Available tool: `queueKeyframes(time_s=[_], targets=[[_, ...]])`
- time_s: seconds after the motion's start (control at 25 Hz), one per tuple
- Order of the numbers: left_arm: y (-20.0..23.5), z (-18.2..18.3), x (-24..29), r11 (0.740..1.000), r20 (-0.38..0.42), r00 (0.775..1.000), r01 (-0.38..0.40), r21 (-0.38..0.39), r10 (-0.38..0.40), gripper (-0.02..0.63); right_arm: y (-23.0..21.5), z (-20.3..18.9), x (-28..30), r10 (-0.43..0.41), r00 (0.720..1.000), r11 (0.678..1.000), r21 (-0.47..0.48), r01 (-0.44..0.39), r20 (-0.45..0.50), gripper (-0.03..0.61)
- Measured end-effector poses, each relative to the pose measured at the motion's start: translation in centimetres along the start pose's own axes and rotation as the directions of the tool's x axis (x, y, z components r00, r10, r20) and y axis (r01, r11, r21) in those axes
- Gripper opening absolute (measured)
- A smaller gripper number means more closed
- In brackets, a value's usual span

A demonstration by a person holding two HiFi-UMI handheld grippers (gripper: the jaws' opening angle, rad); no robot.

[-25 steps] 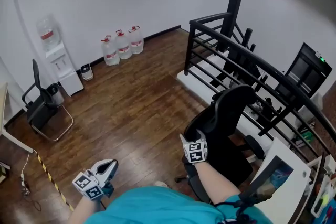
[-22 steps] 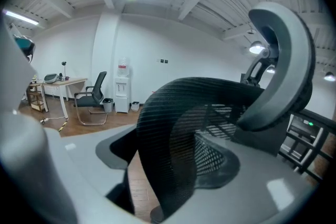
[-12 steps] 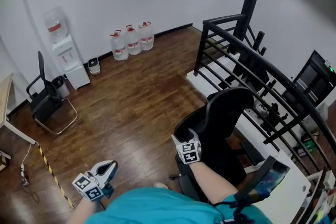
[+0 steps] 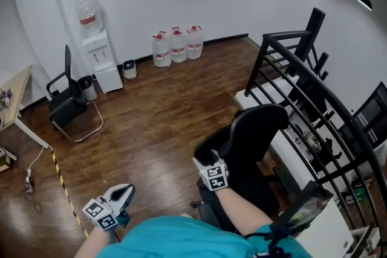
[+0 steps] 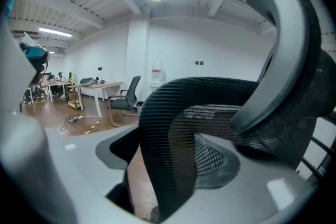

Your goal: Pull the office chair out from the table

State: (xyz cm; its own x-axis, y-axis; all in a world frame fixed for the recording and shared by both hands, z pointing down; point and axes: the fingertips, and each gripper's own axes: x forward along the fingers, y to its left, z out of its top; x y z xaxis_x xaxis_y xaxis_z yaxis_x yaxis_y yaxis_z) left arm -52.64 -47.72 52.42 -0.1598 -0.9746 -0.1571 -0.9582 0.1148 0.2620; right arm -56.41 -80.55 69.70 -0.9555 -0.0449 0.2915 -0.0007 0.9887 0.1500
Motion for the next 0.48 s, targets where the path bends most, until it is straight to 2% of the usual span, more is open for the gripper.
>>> queueKeyframes(time_s=[0.12,0.28,0.48], targets=[[0.6,1.3,-0.3,0.999,0.006,0.999,-0.043,-0.003,0.043,0.019,0.1,1.7,2.1,0.033,0.999,0.999,-0.01,-0.033,-0.009,0.324],[0.9,4.6,-1.7,0.997,0.02,0.997,-0.078,-0.001,0.078,0.02,0.0,5.6,4.2,0.036,0.999,0.999,-0.004,-0.036,0.001,0.324],[1.0,5.2,-2.4,0.988,0.03,0.988,-0.152,0.009,0.152,0.02,-1.6,6.2,6.8,0.07,0.997,0.997,0.028,-0.069,-0.021,0.316]])
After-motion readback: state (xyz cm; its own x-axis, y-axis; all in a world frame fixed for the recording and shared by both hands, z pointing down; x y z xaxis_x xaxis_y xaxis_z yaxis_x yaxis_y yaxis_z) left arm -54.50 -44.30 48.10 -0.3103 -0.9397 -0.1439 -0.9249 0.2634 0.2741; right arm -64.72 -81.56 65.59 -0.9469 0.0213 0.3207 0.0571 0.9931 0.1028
